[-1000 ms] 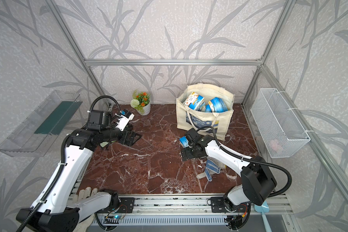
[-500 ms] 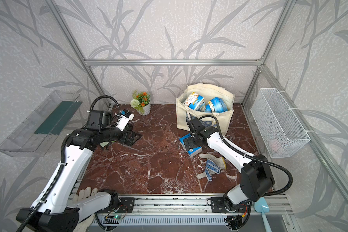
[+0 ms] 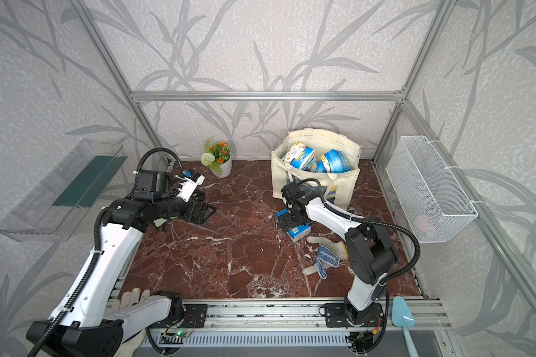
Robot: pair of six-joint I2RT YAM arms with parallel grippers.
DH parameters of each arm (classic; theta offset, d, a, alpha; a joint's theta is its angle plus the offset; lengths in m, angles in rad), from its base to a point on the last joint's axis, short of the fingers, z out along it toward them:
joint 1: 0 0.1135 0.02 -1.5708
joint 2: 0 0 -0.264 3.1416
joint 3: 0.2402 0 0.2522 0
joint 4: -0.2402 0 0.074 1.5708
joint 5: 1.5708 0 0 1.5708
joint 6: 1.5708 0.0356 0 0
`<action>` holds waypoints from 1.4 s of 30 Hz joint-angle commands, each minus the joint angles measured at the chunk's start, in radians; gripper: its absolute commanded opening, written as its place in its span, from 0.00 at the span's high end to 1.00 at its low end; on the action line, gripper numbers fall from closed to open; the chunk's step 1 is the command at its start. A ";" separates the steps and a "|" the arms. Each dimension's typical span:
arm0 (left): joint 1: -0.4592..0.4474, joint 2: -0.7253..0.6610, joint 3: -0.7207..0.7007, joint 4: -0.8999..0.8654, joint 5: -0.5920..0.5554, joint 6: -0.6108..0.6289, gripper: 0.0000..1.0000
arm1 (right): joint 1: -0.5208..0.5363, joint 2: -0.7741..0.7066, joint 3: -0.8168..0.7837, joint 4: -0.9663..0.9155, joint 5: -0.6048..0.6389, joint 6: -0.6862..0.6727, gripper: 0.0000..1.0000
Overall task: Put tissues into the canvas bag
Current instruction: Pick up the pack of facial tissues from the center of the board.
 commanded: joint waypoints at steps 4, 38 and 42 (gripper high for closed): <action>0.012 -0.029 -0.006 -0.015 0.019 -0.002 0.00 | -0.002 0.059 0.032 0.014 -0.030 -0.011 0.01; 0.016 -0.052 -0.030 -0.003 0.030 -0.007 0.00 | 0.000 -0.021 -0.034 0.069 -0.058 -0.025 0.35; 0.018 -0.055 -0.029 -0.004 0.028 -0.008 0.00 | 0.004 -0.084 -0.036 0.032 -0.100 -0.046 0.37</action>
